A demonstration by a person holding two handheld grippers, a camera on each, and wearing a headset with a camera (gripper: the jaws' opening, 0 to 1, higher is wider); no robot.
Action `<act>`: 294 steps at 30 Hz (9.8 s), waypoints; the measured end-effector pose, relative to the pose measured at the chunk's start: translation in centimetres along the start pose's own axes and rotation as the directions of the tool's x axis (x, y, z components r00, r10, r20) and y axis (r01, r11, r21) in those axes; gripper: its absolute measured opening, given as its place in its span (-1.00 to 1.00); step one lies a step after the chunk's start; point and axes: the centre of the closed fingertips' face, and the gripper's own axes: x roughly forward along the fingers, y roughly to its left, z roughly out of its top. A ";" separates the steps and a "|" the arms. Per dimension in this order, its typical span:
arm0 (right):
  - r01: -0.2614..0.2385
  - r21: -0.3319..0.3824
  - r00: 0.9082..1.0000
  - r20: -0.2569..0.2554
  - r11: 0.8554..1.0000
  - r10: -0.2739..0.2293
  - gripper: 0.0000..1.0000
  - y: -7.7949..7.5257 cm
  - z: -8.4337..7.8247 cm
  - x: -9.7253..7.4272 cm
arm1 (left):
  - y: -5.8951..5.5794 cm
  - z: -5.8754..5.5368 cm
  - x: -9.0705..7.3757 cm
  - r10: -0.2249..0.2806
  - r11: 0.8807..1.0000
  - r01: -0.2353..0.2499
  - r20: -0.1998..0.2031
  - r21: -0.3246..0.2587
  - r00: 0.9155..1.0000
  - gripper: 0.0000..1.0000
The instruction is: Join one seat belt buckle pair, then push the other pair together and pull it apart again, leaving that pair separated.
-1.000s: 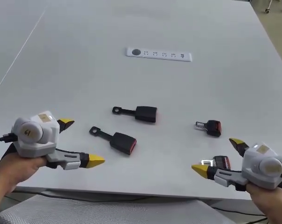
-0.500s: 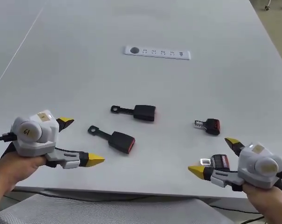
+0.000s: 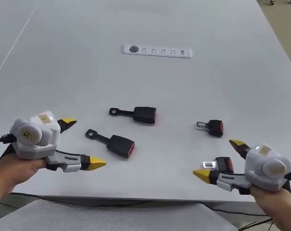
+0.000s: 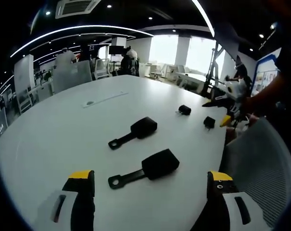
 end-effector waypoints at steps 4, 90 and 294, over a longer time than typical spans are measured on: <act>-0.018 -0.023 1.000 -0.012 1.000 0.018 0.93 0.0 -0.2 0.1 | -0.2 0.3 0.5 -0.010 1.000 0.010 -0.005 0.009 1.000 0.97; -0.494 -0.282 0.840 -0.400 0.823 0.367 -0.24 -3.3 -6.7 -1.1 | -1.3 -3.7 10.5 -0.241 0.795 0.434 -0.436 0.424 0.867 -0.23; -0.473 -0.292 0.879 -0.096 0.831 0.467 -0.37 11.4 4.3 15.4 | -0.5 -3.9 10.1 -0.326 0.753 0.494 -0.406 0.435 0.854 -0.35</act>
